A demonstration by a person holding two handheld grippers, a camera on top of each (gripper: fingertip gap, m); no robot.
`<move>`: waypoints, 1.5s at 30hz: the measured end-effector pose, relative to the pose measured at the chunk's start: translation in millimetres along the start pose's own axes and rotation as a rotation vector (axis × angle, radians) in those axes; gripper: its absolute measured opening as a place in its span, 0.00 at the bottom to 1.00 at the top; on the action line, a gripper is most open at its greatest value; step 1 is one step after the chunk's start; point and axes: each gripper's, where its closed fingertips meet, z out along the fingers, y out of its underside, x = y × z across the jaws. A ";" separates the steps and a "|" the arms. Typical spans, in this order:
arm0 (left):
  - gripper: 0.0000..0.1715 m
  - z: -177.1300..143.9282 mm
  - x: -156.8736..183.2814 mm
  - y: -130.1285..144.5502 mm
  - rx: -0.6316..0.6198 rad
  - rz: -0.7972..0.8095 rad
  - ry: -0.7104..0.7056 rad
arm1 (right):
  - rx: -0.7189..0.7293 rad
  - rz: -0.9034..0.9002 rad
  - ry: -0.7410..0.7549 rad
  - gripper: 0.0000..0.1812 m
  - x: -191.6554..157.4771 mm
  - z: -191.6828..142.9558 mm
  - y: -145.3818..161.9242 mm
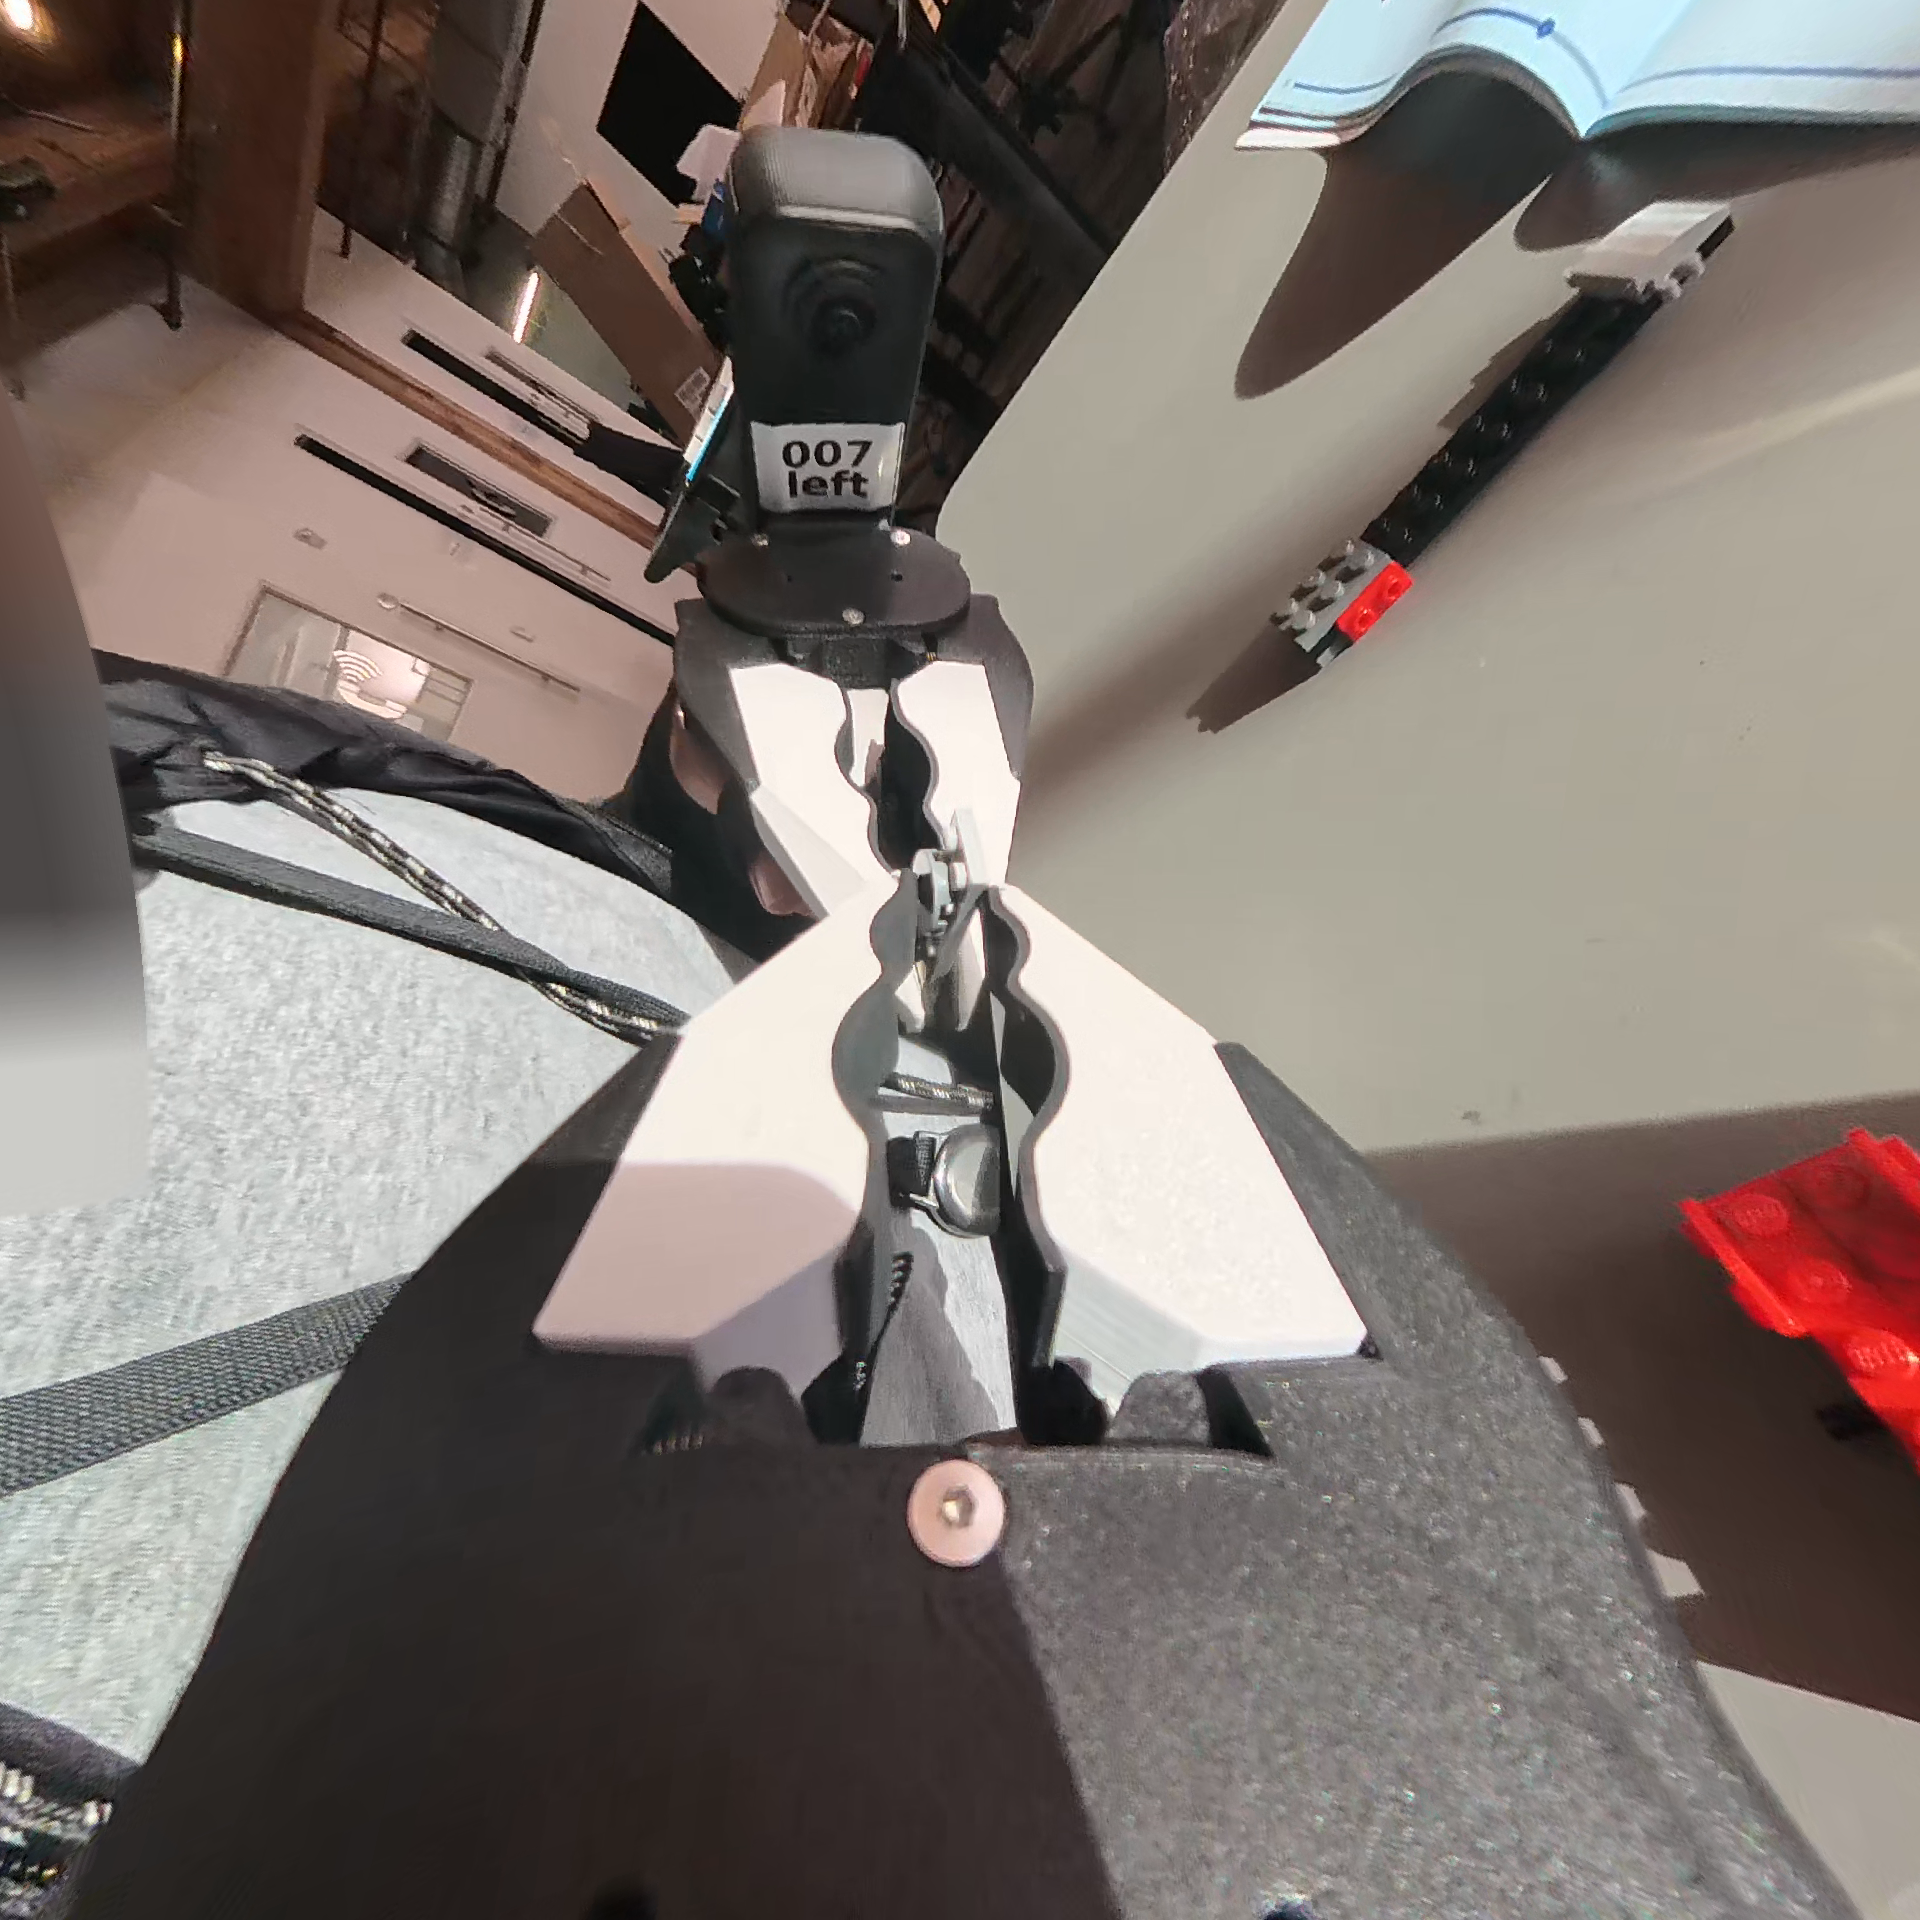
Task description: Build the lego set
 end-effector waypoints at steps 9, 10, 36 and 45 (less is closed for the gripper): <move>0.03 0.0 -1.9 10.5 -0.090 -0.007 -0.012 | -0.061 -0.051 0.023 0.07 2.5 1.3 8.7; 0.03 0.5 -2.4 11.7 -0.097 -0.011 -0.011 | -0.066 -0.059 0.030 0.08 3.4 1.2 9.4; 0.03 6.9 10.5 27.9 -0.238 -0.035 0.120 | -0.167 0.002 -0.121 0.05 -7.2 -4.9 22.9; 0.03 8.2 12.0 35.4 -0.328 0.050 0.077 | -0.223 0.026 -0.172 0.05 -12.3 -6.8 30.5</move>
